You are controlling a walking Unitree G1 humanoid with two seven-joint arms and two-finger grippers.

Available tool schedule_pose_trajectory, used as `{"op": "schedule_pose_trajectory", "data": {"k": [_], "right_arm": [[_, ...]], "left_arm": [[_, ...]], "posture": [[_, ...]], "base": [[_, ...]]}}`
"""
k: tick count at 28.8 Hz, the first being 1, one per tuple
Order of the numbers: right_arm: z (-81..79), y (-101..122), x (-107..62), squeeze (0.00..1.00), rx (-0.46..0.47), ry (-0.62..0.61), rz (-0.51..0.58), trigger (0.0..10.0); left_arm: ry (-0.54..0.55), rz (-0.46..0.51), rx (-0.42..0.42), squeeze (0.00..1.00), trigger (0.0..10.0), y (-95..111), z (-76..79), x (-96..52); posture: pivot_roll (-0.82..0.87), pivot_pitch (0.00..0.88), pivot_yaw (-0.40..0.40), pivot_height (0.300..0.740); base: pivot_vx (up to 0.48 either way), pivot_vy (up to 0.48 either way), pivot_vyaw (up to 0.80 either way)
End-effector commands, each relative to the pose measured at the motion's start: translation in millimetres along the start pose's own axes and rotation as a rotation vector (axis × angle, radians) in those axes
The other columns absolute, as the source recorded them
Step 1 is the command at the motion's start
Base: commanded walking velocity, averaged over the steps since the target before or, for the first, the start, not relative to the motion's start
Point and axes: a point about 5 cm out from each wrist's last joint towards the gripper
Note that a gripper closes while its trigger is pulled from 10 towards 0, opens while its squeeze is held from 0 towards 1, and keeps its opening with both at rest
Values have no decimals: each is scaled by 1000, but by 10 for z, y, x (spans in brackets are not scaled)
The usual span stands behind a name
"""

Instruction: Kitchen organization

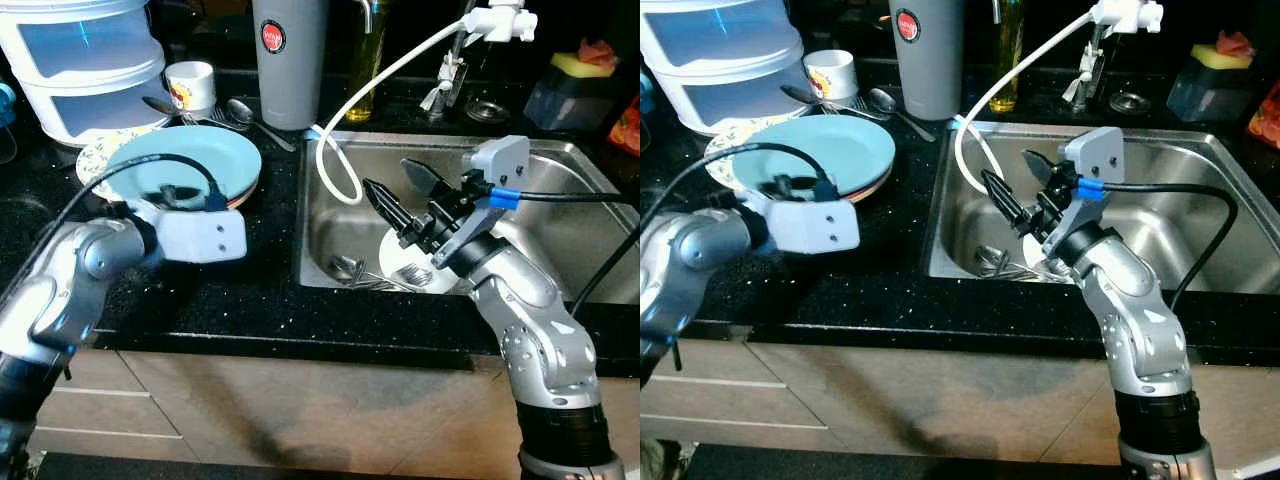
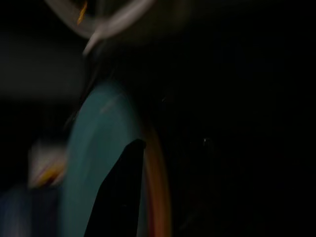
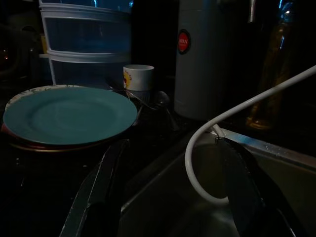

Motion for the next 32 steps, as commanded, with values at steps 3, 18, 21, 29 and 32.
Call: {"op": "schedule_pose_trajectory", "data": {"k": [3,18,21,29,32], "right_arm": [[6,11,2,0,-5,1,5,10000],[11,18,5,0,-5,-7,8,10000],[17,22,-1,0,-5,-10,9,10000],[22,30,-12,0,-6,-13,8,10000],[23,29,-11,0,-6,-14,9,10000]], "left_arm": [[-6,10,11,0,10000,-11,-43,-24],[43,-280,149,0,10000,-497,-189,-10],[58,-282,144,0,10000,-518,-190,33],[85,-214,98,0,4706,-424,-229,80],[-10,-53,25,0,10000,-200,-113,69]], "posture": [[110,67,-12,740],[101,71,-10,740],[101,71,-10,740],[98,75,-12,740],[99,76,-13,740]], "base": [[0,0,0],[0,0,0],[0,0,0],[0,0,0],[0,0,0]]}}
Point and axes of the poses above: a point about 5 cm out from each wrist's last joint towards the gripper, its own x axis pointing out of the wrist towards the gripper, its own y axis along the axis of the wrist's last joint, z = x × y, and after that the axes turned 5 degrees about x, right-handed
